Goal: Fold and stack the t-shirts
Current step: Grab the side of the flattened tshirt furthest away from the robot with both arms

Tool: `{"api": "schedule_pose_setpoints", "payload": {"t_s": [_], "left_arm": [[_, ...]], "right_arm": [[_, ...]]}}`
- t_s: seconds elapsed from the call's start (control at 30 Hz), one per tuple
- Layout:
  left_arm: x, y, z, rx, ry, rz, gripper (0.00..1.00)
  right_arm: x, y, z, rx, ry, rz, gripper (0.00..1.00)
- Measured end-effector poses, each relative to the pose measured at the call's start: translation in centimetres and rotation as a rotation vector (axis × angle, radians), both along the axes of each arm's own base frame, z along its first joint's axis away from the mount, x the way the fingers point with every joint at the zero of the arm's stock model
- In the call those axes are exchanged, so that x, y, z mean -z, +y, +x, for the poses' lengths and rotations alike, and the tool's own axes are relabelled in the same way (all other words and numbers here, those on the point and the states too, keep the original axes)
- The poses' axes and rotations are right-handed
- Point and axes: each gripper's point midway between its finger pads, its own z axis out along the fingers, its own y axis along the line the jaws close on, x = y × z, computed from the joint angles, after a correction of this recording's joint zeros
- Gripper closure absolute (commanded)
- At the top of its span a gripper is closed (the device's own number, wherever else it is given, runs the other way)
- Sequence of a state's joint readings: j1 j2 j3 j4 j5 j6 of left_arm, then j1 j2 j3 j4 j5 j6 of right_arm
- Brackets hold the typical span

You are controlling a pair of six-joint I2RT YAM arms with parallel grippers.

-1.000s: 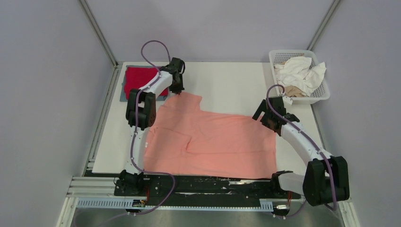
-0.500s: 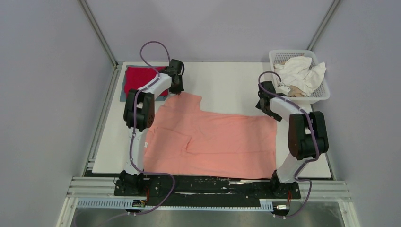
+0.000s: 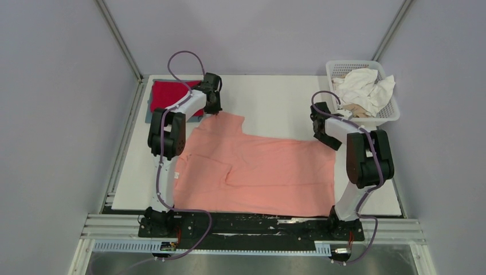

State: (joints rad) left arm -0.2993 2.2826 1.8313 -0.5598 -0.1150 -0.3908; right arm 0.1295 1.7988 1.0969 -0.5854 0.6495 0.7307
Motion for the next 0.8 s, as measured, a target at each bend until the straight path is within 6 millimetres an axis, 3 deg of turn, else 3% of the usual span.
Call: {"api": "schedule_pose_setpoints", "payload": {"t_s": [0.23, 0.47, 0.57, 0.8], "left_arm": [[0.0, 0.0, -0.1, 0.000, 0.000, -0.002, 1.00], [0.0, 0.4, -0.3, -0.005, 0.004, -0.001, 1.00], [0.0, 0.5, -0.3, -0.009, 0.005, -0.005, 1.00], [-0.1, 0.5, -0.2, -0.005, 0.009, -0.025, 1.00]], "right_arm": [[0.1, -0.6, -1.6, 0.018, 0.038, -0.024, 0.65], [0.5, -0.8, -1.7, 0.030, 0.060, -0.036, 0.81], [0.6, -0.8, -1.4, 0.037, 0.060, -0.036, 0.99], [0.3, -1.0, -0.8, 0.050, 0.055, -0.036, 1.00]]}}
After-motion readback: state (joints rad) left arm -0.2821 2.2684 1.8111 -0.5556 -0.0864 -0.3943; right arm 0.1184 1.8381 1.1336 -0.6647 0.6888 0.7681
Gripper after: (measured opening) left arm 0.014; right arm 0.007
